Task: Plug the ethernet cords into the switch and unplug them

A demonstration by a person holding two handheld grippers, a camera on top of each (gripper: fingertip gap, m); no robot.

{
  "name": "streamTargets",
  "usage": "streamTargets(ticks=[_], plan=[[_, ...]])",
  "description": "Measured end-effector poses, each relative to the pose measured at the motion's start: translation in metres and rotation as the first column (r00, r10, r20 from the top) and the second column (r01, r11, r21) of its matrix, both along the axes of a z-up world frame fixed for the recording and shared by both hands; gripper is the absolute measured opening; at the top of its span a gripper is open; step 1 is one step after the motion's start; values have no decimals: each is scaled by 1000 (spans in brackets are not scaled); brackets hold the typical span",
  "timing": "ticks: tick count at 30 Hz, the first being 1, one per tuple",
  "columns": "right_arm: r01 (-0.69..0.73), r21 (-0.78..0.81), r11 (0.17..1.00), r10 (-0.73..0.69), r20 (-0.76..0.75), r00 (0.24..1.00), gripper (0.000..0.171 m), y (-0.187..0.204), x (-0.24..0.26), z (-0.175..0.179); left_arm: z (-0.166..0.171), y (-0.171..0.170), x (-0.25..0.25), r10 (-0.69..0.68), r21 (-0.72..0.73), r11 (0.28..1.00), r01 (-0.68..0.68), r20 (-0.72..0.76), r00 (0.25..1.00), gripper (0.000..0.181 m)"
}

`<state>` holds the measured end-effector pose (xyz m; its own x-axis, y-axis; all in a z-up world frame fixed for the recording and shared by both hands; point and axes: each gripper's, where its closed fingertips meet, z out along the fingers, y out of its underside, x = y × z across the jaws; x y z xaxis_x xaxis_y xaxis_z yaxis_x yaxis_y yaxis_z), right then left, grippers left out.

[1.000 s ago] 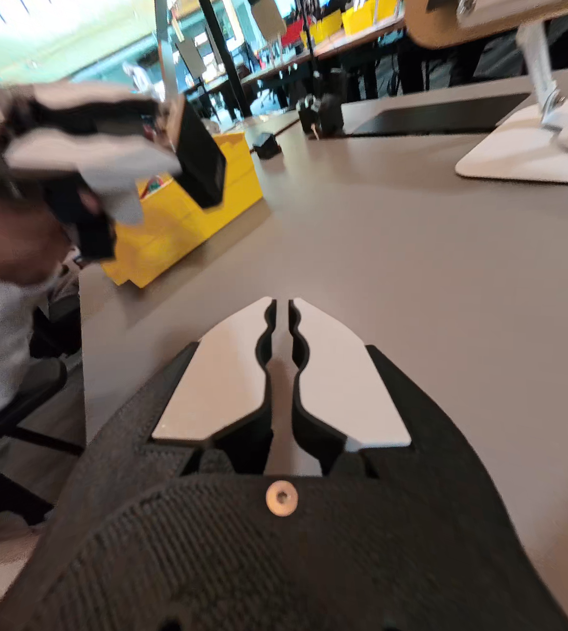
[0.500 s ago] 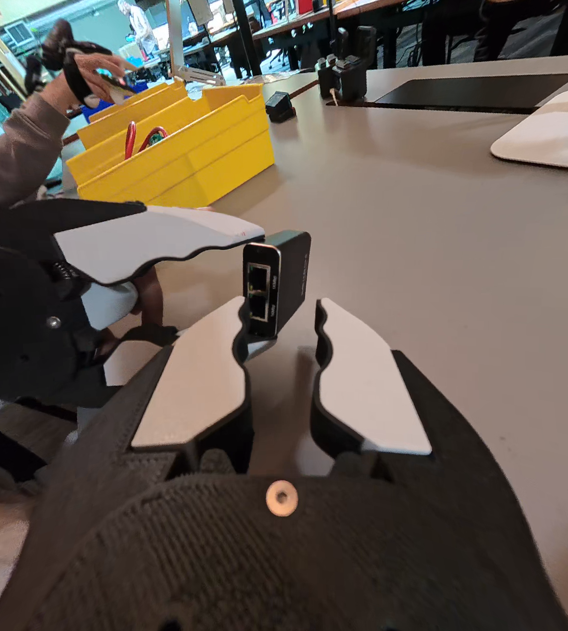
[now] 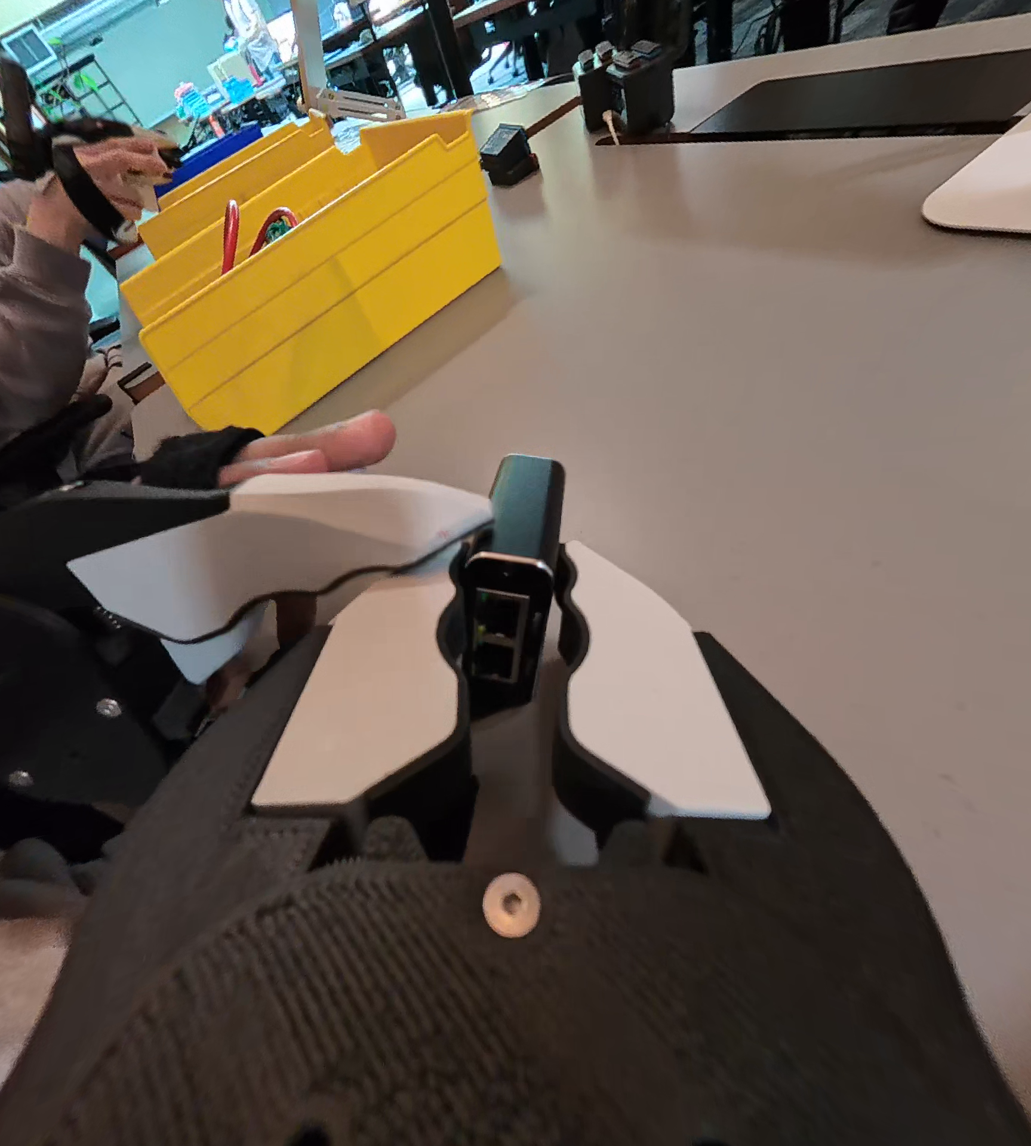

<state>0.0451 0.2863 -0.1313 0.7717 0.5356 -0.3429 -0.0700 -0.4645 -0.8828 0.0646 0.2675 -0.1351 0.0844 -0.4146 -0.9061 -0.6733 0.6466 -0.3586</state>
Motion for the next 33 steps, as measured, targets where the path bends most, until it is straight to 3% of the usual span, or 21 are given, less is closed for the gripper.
streamTargets(ticks=[3,5,8,11,14,18,20,27,31,33], plan=[[28,-2,1000,-28,-65,997,25,4,9,5,12,12,-3,78,-174,983,-51,154,985,86],[45,-4,999,-46,-134,990,25,7,17,11,18,21,-9,143,-354,934,-42,263,954,87],[45,6,999,-42,-227,973,25,9,25,20,16,31,-16,198,-591,804,71,377,905,89],[5,57,998,15,-344,939,25,5,24,39,13,27,-17,169,-731,646,220,418,892,85],[-50,121,991,98,-430,897,24,-3,19,56,24,20,-20,142,-750,556,357,509,849,77],[-144,201,969,223,-458,861,24,-18,5,70,29,-7,-13,116,-812,216,541,572,812,71],[-177,230,957,264,-438,859,24,-23,-1,73,28,-18,-11,91,-821,99,562,570,816,67],[-191,234,953,277,-421,864,24,-25,-5,71,43,-36,-15,76,-744,-169,646,644,761,49],[-216,216,952,294,-457,840,24,-27,-7,71,47,-28,-20,134,-702,-234,673,662,738,27],[-210,199,957,280,-460,843,25,-24,-7,68,45,-27,-20,144,-704,-260,661,649,747,26]])
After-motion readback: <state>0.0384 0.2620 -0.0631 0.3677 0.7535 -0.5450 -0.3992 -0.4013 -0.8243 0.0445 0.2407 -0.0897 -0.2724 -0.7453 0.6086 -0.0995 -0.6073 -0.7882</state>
